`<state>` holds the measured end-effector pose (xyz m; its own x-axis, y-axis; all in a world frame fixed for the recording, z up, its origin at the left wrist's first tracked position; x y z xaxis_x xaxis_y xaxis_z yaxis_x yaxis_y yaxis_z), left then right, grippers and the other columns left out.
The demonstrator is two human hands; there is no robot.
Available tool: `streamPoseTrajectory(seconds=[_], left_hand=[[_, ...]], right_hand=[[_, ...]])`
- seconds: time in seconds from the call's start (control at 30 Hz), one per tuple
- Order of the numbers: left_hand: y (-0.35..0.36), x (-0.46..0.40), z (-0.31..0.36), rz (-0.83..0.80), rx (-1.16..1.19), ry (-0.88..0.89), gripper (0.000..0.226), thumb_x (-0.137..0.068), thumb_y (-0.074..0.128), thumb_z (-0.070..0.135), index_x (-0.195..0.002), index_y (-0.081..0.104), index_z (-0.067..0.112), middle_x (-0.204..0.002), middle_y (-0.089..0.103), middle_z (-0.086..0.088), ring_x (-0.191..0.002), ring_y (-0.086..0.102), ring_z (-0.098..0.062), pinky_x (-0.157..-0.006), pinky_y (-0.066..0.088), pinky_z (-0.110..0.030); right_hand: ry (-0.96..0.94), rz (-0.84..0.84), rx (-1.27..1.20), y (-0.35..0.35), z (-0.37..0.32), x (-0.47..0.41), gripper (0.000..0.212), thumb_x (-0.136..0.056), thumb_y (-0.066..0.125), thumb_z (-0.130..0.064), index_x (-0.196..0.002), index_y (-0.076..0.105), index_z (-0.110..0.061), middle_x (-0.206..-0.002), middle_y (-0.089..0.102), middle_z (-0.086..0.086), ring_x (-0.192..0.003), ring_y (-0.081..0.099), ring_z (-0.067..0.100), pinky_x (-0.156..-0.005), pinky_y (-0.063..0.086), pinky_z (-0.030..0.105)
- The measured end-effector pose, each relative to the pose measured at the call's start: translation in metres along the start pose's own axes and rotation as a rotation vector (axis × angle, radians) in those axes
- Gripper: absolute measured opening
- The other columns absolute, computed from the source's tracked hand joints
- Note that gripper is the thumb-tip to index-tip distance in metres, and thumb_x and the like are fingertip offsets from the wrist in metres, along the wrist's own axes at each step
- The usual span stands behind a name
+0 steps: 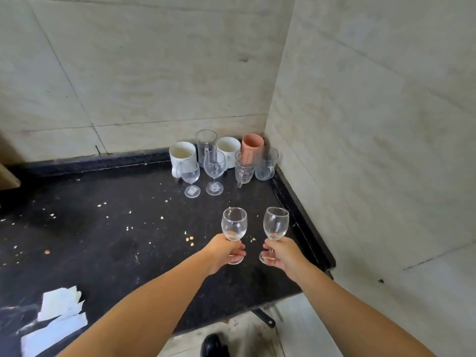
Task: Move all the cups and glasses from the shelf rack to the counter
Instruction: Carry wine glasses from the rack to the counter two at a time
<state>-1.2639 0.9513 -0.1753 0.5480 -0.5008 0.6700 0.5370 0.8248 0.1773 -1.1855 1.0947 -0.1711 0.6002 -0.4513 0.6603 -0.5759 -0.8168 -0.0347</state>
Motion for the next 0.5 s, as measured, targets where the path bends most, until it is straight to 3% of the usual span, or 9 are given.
streamPoseTrajectory(seconds=[0.1,0.17,0.23,0.33,0.5], left_hand=[[0.002,-0.031,0.025,0.008,-0.046,0.03,0.011,-0.094,0.05,-0.002,-0.104,0.051,-0.001,-0.086,0.056,-0.01,-0.071,0.06,-0.015,-0.066,0.055,-0.023],[0.007,-0.053,0.038,0.016,-0.045,0.04,0.014,-0.092,0.05,-0.004,-0.105,0.052,0.001,-0.086,0.058,-0.008,-0.072,0.061,-0.015,-0.07,0.054,-0.025],[0.013,-0.073,0.051,0.021,-0.061,0.065,0.013,-0.092,0.05,-0.003,-0.104,0.053,0.002,-0.086,0.059,-0.006,-0.072,0.061,-0.014,-0.069,0.054,-0.023],[0.02,-0.099,0.07,0.046,-0.041,0.105,0.015,-0.09,0.052,-0.003,-0.104,0.054,0.002,-0.086,0.059,-0.005,-0.074,0.062,-0.013,-0.074,0.055,-0.024],[0.026,-0.133,0.09,0.089,-0.006,0.144,0.01,-0.09,0.055,0.001,-0.091,0.06,0.01,-0.086,0.062,-0.004,-0.076,0.063,-0.013,-0.078,0.054,-0.026]], right_hand=[[-0.039,0.044,0.018,-0.003,-0.024,-0.03,0.013,-0.094,0.053,-0.007,-0.106,0.055,-0.005,-0.094,0.057,0.009,-0.071,0.06,0.018,-0.076,0.058,0.038],[-0.051,0.063,-0.006,-0.005,-0.037,-0.051,0.007,-0.093,0.052,-0.007,-0.098,0.057,-0.008,-0.093,0.056,0.009,-0.07,0.06,0.016,-0.084,0.057,0.041],[-0.081,0.077,0.007,-0.007,-0.055,-0.069,0.006,-0.094,0.051,-0.008,-0.093,0.056,-0.01,-0.091,0.057,0.008,-0.072,0.062,0.016,-0.081,0.057,0.038],[-0.139,0.072,0.01,-0.007,-0.08,-0.101,0.008,-0.095,0.051,-0.008,-0.102,0.055,-0.006,-0.093,0.058,0.007,-0.078,0.063,0.016,-0.074,0.056,0.03],[-0.179,0.06,-0.012,0.0,-0.104,-0.143,0.008,-0.094,0.052,-0.007,-0.099,0.058,-0.01,-0.091,0.059,0.005,-0.081,0.063,0.015,-0.075,0.054,0.032]])
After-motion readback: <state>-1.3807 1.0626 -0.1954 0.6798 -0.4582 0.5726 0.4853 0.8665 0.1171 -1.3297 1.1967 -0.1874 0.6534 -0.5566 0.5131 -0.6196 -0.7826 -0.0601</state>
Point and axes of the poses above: each hand's wrist, its own x-axis away from the middle knuckle, its own y-axis out of the palm, z = x × y, the point moved 10 cm from there along -x, towards the middle knuckle
